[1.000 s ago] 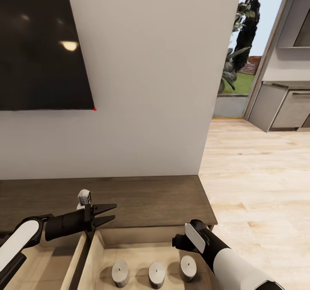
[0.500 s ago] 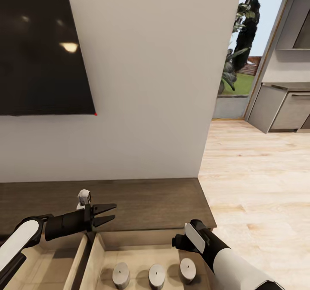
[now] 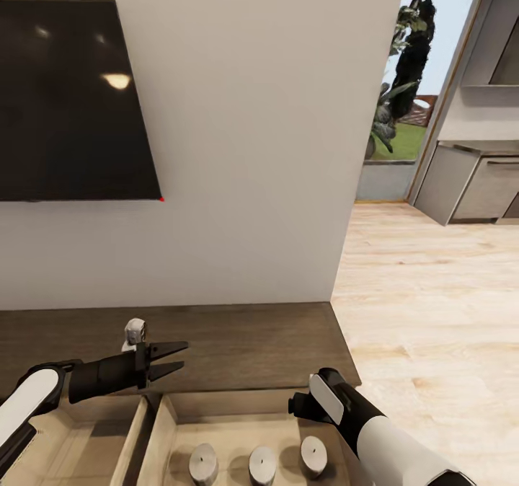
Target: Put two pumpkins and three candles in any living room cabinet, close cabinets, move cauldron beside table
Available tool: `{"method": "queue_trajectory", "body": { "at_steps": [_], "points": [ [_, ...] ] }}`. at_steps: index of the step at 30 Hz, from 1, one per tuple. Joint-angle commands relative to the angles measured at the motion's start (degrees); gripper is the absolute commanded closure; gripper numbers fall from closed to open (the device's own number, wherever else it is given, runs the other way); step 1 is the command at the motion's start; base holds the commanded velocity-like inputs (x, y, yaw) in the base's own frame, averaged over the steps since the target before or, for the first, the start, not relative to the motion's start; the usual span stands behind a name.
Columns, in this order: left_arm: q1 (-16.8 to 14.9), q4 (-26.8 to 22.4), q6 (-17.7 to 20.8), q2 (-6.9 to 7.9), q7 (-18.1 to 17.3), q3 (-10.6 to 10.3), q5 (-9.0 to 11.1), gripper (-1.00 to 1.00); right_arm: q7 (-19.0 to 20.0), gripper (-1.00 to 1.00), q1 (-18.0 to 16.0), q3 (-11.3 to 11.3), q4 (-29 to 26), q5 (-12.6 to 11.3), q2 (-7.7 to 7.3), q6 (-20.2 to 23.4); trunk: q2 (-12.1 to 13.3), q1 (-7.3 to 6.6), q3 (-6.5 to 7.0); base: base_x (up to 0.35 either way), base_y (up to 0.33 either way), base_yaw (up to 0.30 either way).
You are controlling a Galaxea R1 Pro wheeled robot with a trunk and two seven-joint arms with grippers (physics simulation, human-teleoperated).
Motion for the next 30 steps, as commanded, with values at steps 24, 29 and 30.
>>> {"method": "queue_trajectory", "body": {
  "at_steps": [24,29,30],
  "points": [
    [-0.7,2.4,-0.6,-3.16,50.1,5.0,-13.1,-1.0,-0.5,-1.0,0.0,0.4,-0.1,-0.6,-0.04,0.1,9.6,-5.28,4.26,0.0,0.0,0.0],
    [-0.8,1.8,-0.6,-7.06,58.0,4.9,-16.0,-1.0,-0.5,-1.0,-0.1,0.4,-0.1,-0.6,-0.04,0.1,11.6,-6.38,5.16,0.0,0.0,0.0],
    [-0.9,1.8,-0.6,-7.37,58.4,4.9,-16.4,-1.0,-0.5,-1.0,0.0,0.4,-0.1,-0.6,-0.04,0.1,12.0,-6.6,5.34,0.0,0.0,0.0]
  ]
}}
